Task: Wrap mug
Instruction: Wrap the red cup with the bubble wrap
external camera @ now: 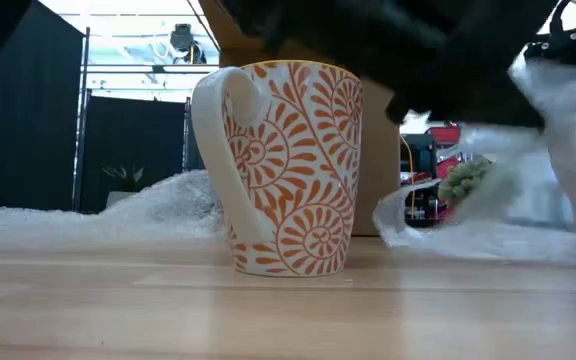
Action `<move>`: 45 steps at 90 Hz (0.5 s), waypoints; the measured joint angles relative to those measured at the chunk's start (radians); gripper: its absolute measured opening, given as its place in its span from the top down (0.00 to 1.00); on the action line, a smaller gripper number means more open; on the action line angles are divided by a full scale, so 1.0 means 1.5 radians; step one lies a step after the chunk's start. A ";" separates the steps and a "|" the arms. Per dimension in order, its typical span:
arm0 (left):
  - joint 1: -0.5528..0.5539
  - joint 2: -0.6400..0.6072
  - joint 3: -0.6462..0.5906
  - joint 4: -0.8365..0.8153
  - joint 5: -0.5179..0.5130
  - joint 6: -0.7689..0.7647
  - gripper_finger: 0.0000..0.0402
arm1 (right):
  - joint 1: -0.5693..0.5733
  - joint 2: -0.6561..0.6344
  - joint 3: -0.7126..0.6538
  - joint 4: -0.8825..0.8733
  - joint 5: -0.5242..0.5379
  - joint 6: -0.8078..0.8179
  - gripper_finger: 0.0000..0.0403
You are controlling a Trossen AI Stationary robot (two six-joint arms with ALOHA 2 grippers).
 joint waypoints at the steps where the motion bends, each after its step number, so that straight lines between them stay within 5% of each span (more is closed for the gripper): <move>1: 0.001 0.000 0.000 0.013 0.003 0.000 1.00 | 0.000 0.000 0.000 0.000 0.000 0.000 0.46; 45: 0.018 0.095 0.039 0.149 0.070 -0.035 1.00 | 0.002 0.000 0.001 0.020 0.003 -0.008 0.46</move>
